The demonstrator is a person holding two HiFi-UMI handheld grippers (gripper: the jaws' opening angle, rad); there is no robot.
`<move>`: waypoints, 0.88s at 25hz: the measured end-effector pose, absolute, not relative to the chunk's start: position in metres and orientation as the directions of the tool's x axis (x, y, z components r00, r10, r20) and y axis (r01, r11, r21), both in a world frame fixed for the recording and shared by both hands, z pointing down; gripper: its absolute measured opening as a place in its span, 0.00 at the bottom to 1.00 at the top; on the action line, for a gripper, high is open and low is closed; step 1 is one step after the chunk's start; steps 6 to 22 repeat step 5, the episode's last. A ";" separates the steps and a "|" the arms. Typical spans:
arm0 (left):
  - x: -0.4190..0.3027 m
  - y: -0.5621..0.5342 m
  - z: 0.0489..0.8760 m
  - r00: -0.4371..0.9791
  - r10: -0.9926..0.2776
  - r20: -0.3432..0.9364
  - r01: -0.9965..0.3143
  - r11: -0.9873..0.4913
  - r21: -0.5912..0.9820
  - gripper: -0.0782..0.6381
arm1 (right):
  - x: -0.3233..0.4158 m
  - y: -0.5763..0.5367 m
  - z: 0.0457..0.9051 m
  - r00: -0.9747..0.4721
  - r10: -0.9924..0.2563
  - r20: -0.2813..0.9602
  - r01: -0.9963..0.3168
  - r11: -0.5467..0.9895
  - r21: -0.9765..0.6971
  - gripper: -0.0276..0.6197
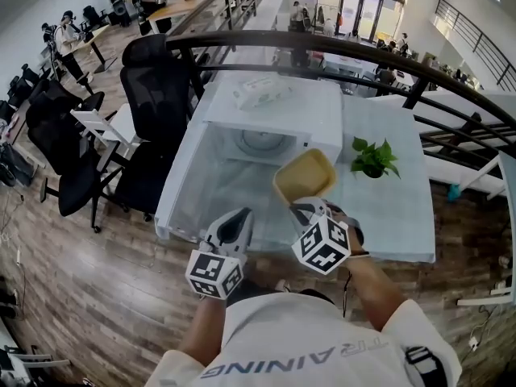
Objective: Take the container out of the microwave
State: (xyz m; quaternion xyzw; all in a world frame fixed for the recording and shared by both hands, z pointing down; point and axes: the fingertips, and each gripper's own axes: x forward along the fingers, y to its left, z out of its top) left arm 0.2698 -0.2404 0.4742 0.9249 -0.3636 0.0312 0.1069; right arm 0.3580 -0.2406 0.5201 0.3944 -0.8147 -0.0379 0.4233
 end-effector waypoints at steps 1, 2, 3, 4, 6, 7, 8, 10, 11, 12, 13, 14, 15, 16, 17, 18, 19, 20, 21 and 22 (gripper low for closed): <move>0.269 -0.240 0.474 0.733 -0.667 0.135 -0.680 -0.712 0.175 0.18 | 0.358 -0.240 0.520 -0.331 -0.674 0.660 -0.610 0.687 0.395 0.10; 0.269 -0.240 0.473 0.732 -0.668 0.135 -0.681 -0.711 0.175 0.18 | 0.357 -0.240 0.520 -0.332 -0.674 0.660 -0.610 0.687 0.395 0.10; 0.268 -0.240 0.472 0.731 -0.669 0.134 -0.682 -0.711 0.175 0.18 | 0.356 -0.240 0.519 -0.333 -0.674 0.659 -0.610 0.687 0.395 0.10; 0.267 -0.240 0.472 0.731 -0.670 0.134 -0.682 -0.710 0.175 0.18 | 0.356 -0.240 0.519 -0.334 -0.674 0.659 -0.609 0.688 0.395 0.10; 0.267 -0.240 0.471 0.730 -0.671 0.133 -0.683 -0.709 0.175 0.18 | 0.355 -0.240 0.519 -0.334 -0.674 0.659 -0.608 0.688 0.396 0.10; 0.267 -0.240 0.471 0.730 -0.671 0.133 -0.683 -0.709 0.175 0.18 | 0.355 -0.240 0.519 -0.334 -0.674 0.659 -0.608 0.688 0.396 0.10; 0.267 -0.240 0.471 0.730 -0.671 0.133 -0.683 -0.709 0.175 0.18 | 0.355 -0.240 0.519 -0.334 -0.674 0.659 -0.608 0.688 0.396 0.10; 0.267 -0.240 0.471 0.730 -0.671 0.133 -0.683 -0.709 0.175 0.18 | 0.355 -0.240 0.519 -0.334 -0.674 0.659 -0.608 0.688 0.396 0.10; 0.267 -0.240 0.471 0.730 -0.671 0.133 -0.683 -0.709 0.175 0.18 | 0.355 -0.240 0.519 -0.334 -0.674 0.659 -0.608 0.688 0.396 0.10; 0.267 -0.240 0.471 0.730 -0.671 0.133 -0.683 -0.709 0.175 0.18 | 0.355 -0.240 0.519 -0.334 -0.674 0.659 -0.608 0.688 0.396 0.10; 0.267 -0.240 0.471 0.730 -0.671 0.133 -0.683 -0.709 0.175 0.18 | 0.355 -0.240 0.519 -0.334 -0.674 0.659 -0.608 0.688 0.396 0.10; 0.267 -0.240 0.471 0.730 -0.671 0.133 -0.683 -0.709 0.175 0.18 | 0.355 -0.240 0.519 -0.334 -0.674 0.659 -0.608 0.688 0.396 0.10; 0.267 -0.240 0.471 0.730 -0.671 0.133 -0.683 -0.709 0.175 0.18 | 0.355 -0.240 0.519 -0.334 -0.674 0.659 -0.608 0.688 0.396 0.10; 0.267 -0.240 0.471 0.730 -0.671 0.133 -0.683 -0.709 0.175 0.18 | 0.355 -0.240 0.519 -0.334 -0.674 0.659 -0.608 0.688 0.396 0.10; 0.267 -0.240 0.471 0.730 -0.671 0.133 -0.683 -0.709 0.175 0.18 | 0.355 -0.240 0.519 -0.334 -0.674 0.659 -0.608 0.688 0.396 0.10; 0.267 -0.240 0.471 0.730 -0.671 0.133 -0.683 -0.709 0.175 0.18 | 0.355 -0.240 0.519 -0.334 -0.674 0.659 -0.608 0.688 0.396 0.10; 0.267 -0.240 0.471 0.730 -0.671 0.133 -0.683 -0.709 0.175 0.18 | 0.355 -0.240 0.519 -0.334 -0.674 0.659 -0.608 0.688 0.396 0.10; 0.267 -0.240 0.471 0.730 -0.671 0.133 -0.683 -0.709 0.175 0.18 | 0.355 -0.240 0.519 -0.334 -0.674 0.659 -0.608 0.688 0.396 0.10; 0.267 -0.240 0.471 0.730 -0.671 0.133 -0.683 -0.709 0.175 0.18 | 0.355 -0.240 0.519 -0.334 -0.674 0.659 -0.608 0.688 0.396 0.10; 0.267 -0.240 0.471 0.730 -0.671 0.133 -0.683 -0.709 0.175 0.18 | 0.355 -0.240 0.519 -0.334 -0.674 0.659 -0.608 0.688 0.396 0.10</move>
